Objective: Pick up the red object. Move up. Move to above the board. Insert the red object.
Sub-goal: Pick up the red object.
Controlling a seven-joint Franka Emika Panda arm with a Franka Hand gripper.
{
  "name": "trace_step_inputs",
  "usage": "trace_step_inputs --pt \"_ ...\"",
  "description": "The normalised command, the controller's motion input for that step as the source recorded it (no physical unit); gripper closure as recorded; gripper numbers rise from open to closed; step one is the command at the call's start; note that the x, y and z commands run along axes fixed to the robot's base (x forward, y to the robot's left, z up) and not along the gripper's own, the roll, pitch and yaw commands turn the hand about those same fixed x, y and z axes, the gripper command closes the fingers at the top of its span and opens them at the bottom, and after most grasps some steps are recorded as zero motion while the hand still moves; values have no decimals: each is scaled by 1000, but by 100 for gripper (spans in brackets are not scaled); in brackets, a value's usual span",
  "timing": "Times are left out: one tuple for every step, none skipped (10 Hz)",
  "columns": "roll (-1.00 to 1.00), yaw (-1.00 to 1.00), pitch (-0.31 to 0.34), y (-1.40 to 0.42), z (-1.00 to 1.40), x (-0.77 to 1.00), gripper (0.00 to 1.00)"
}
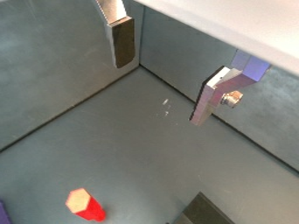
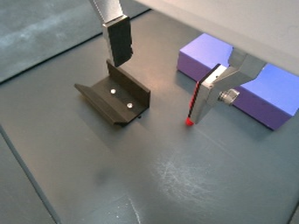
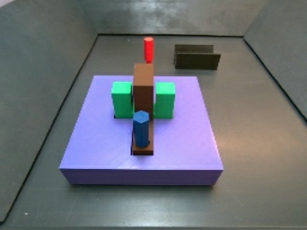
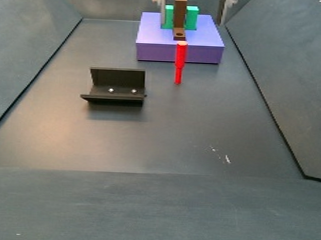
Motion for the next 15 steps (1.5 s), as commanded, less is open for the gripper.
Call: trace_step_inputs --pt "0 -23 0 -123 -3 74 0" --pt "-7 -60 -73 -514 -111 0 0" --pt "-33 -17 -46 -823 -231 43 0" --pt "-16 0 -67 -937 -371 37 0" --pt "-94 0 -54 -829 -486 86 0" --pt "-130 0 -60 -726 -629 46 0" --pt "-200 0 -111 -523 -571 34 0" --pt "-159 0 -129 -186 -629 0 0" --pt "-166 0 -121 -3 -577 0 0" --pt "-186 -6 -104 -23 -509 0 0" --pt "-207 0 -170 -151 -389 0 0" --pt "-164 0 -150 -277 -271 -51 0" --pt "-143 0 -139 -306 -149 -180 0" --pt "-180 -3 -127 -240 -180 0 0" --pt "-86 0 -151 -80 -386 0 0"
